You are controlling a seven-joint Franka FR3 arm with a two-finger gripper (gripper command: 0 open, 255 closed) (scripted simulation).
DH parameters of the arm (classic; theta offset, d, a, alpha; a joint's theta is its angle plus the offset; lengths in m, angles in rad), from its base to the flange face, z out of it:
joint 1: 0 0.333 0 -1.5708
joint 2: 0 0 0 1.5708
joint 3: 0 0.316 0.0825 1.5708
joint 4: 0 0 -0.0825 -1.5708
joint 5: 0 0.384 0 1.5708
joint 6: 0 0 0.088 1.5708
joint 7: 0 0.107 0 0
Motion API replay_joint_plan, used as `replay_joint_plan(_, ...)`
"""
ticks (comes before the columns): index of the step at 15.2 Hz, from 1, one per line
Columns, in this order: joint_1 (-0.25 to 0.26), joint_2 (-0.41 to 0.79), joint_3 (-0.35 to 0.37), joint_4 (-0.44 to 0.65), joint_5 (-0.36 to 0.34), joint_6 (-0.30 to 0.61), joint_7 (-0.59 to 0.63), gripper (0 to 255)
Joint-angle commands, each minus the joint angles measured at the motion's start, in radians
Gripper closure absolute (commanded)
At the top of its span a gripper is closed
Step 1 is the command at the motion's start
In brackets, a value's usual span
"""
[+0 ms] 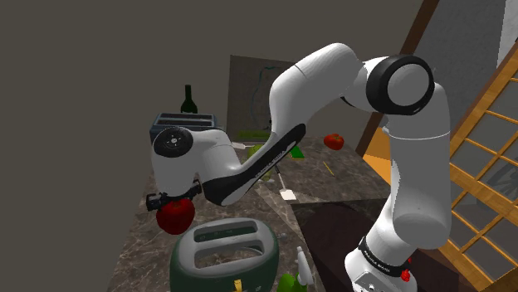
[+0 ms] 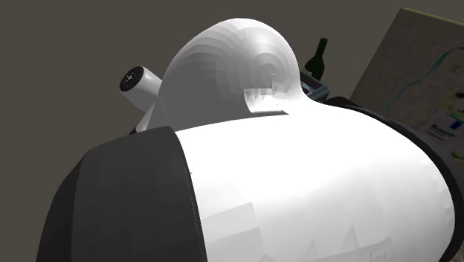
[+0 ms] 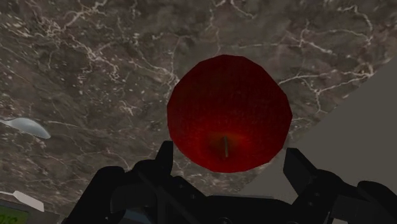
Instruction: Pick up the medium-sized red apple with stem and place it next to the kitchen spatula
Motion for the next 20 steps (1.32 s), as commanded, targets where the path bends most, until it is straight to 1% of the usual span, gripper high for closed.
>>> replay_joint_plan(1,0.001,0.003,-0.001,0.002,-0.003,0.001,0.001,0)
replay_joint_plan(5,0.001,0.003,-0.001,0.002,-0.002,0.001,0.001,0)
replay_joint_plan(6,0.001,0.003,-0.001,0.002,-0.002,0.001,0.001,255)
replay_joint_plan(15,0.001,0.003,-0.001,0.002,-0.003,0.001,0.001,255)
replay_joint_plan(20,-0.019,-0.041,0.025,0.006,0.050,-0.029,-0.045,255)
